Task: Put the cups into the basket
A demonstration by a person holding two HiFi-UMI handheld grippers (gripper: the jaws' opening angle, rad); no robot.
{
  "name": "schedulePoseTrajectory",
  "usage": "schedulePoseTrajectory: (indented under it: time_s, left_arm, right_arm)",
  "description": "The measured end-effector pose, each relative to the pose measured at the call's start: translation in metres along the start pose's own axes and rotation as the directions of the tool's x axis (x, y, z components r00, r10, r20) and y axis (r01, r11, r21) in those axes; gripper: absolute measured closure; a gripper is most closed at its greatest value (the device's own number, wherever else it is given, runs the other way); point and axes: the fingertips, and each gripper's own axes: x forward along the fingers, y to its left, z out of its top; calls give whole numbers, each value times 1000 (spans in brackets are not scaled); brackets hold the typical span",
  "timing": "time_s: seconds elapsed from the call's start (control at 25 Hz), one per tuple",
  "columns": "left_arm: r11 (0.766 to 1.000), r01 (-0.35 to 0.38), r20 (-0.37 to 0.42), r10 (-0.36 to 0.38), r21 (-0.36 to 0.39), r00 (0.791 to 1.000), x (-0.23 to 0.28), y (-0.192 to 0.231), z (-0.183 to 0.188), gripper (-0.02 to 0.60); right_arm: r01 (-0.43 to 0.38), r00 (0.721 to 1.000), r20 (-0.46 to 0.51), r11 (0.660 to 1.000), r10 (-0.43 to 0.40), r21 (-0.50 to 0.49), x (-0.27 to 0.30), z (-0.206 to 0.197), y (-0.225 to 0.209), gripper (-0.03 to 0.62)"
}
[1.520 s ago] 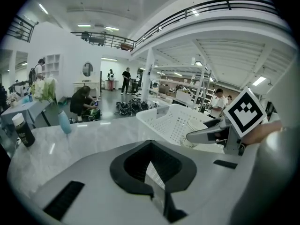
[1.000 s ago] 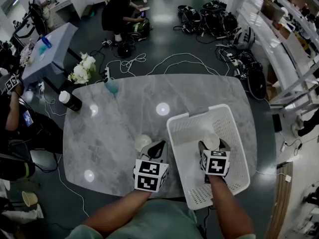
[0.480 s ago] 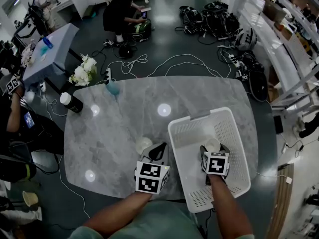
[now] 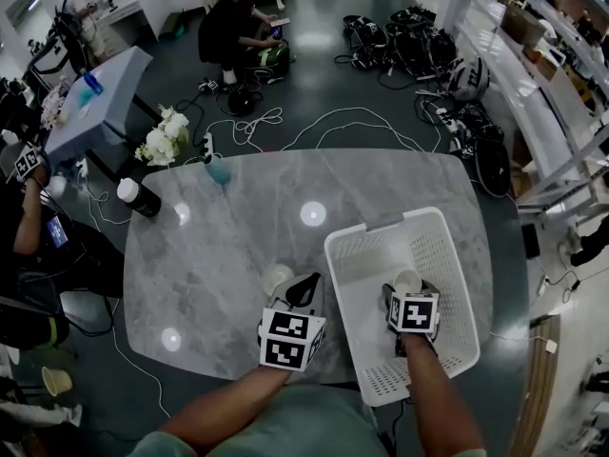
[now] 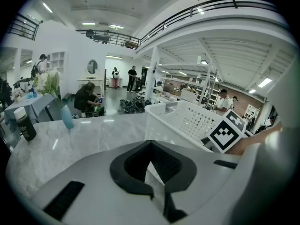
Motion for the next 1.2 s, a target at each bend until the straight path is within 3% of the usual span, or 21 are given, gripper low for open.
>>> schedulePoseTrajectory:
  time_s: [0.4,0.76,0.96,1.2]
  left_arm:
    - [1000,20,15,-20,8,1000,-8,2,5,580]
    - [999,50,37,-50,14,998,-18,1,8,580]
    - [998,55,50,-55,12,997,-28,6,6,580]
    - [999,42,72,-43,8,996,-50,20,4,580]
  right_arm:
    - [-38,998,47,999,36,27,-25,6,10,223]
    - [-13,986,167,1000,10,15,-73,22,27,223]
    - [-6,958,288,1000,3,10,-113,40,47,224]
    - [-52,915,400,999,52,-10,-159,54,93,226]
